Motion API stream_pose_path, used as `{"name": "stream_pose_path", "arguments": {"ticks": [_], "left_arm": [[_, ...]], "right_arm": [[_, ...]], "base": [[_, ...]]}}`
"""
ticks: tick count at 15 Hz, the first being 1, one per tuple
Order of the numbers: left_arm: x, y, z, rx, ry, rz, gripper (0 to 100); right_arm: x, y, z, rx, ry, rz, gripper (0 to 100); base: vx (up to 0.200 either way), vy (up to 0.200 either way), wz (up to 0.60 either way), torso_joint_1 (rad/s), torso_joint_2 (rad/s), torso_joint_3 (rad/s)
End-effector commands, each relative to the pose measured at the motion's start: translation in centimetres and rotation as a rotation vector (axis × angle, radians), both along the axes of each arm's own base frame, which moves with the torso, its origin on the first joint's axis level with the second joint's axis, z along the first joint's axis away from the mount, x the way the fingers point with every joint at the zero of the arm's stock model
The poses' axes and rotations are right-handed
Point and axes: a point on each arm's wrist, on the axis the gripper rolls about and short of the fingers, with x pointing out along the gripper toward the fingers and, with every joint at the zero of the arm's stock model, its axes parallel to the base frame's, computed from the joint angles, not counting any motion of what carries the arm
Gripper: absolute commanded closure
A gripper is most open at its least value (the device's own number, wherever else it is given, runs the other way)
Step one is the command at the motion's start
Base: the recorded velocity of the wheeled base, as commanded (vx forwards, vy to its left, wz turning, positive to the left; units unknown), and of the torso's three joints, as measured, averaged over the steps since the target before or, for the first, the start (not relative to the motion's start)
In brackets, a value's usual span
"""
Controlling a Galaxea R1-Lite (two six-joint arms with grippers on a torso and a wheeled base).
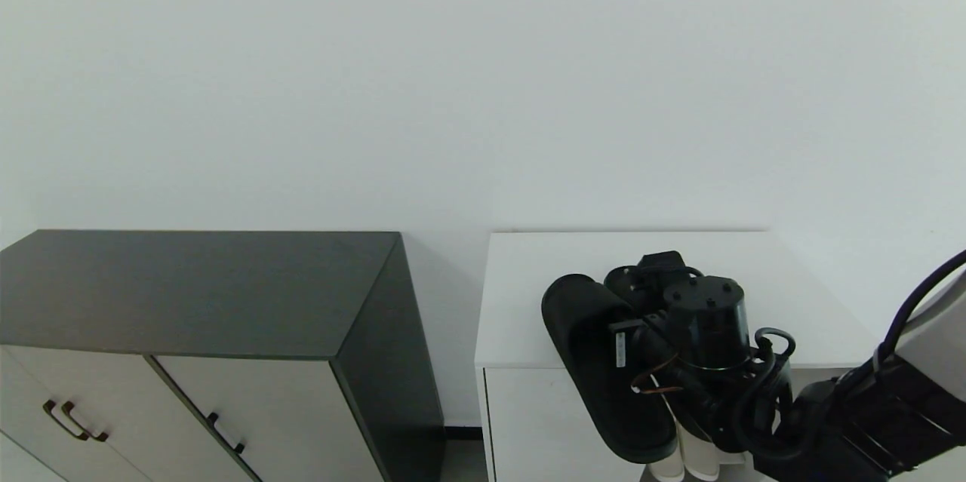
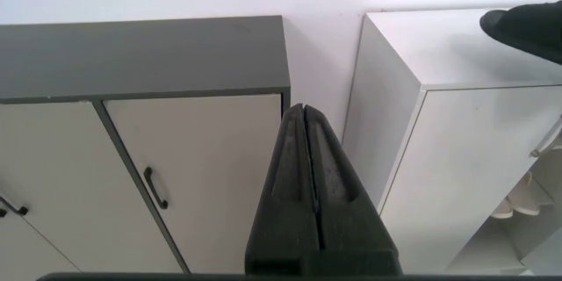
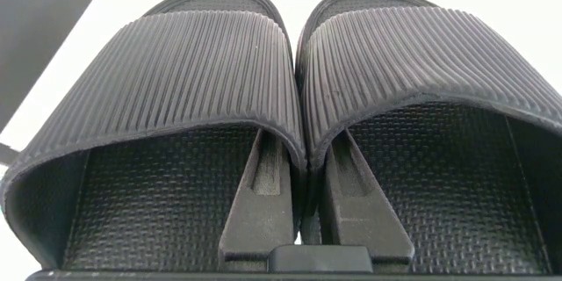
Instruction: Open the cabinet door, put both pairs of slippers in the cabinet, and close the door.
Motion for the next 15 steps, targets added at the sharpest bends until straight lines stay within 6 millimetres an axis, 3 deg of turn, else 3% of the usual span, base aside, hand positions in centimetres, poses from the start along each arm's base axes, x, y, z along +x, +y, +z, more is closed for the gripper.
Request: {"name": "stream_pose_path", "arguments": {"ticks": [1,11,15], "left_arm": [[0.0,0.0,0.0,0.0,0.0,0.0,100],[0.0,0.0,0.0,-0.001,0.0,0.002,100],[0.0,0.0,0.0,-0.001,0.0,0.002,100]], "right_arm": [[-0.27,0.06,0.37,0.007,-0.008,0.007,100],[-0.89,0.44,0.06,-0.007,-0.003,0.005,100],[-1.0,0.48,0.01,-0.007,-0.002,0.008,100]], "base": [[-0.2,0.0,0.0,-0.002,0.0,0.007],[-0.2,0.0,0.0,0.004,0.0,0.003],[0.0,0.0,0.0,0.0,0.0,0.0]]}}
